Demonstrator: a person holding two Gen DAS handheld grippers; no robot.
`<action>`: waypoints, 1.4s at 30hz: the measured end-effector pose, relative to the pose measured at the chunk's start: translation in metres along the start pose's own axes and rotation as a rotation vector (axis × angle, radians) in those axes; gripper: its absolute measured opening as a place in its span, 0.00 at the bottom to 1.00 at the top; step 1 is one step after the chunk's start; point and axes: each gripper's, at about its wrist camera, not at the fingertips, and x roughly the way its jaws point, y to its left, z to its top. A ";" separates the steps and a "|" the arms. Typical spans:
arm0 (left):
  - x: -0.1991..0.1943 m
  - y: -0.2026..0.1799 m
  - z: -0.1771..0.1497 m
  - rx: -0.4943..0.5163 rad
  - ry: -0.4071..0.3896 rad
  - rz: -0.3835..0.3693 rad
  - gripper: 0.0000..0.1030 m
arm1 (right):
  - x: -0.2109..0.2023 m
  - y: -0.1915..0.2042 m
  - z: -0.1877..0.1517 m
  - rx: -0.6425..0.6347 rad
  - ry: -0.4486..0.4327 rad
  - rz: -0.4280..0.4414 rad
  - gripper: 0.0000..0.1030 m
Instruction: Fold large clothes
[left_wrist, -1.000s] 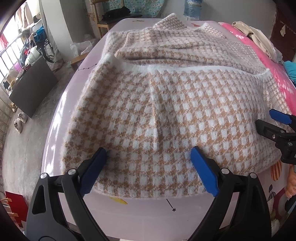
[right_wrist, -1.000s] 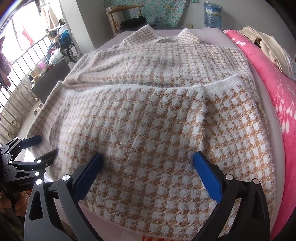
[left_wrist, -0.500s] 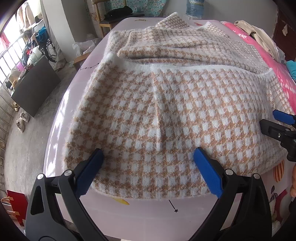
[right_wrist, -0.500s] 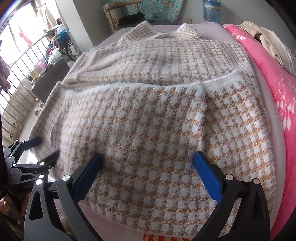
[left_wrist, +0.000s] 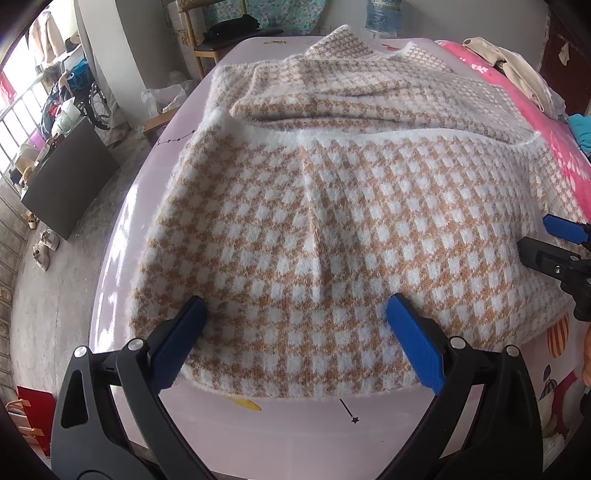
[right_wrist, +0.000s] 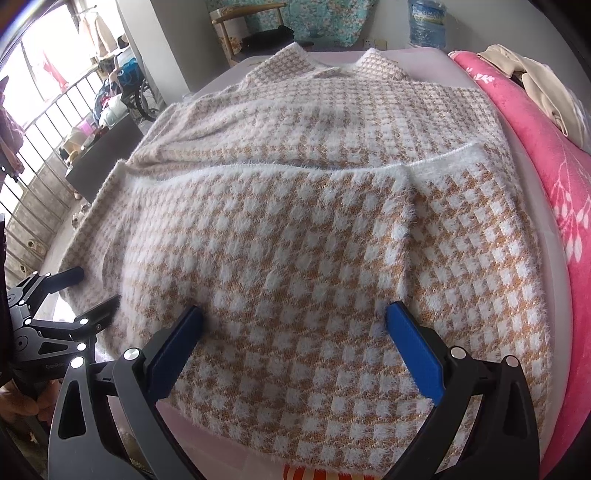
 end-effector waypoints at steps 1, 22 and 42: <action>-0.002 -0.001 0.000 0.016 -0.011 0.010 0.92 | 0.000 -0.001 0.000 -0.001 0.001 0.006 0.94; -0.101 0.041 0.175 0.162 -0.442 -0.058 0.92 | -0.120 -0.033 0.091 -0.094 -0.260 0.079 0.94; 0.078 -0.026 0.353 0.063 -0.281 -0.341 0.87 | 0.041 -0.107 0.327 0.017 -0.077 0.018 0.83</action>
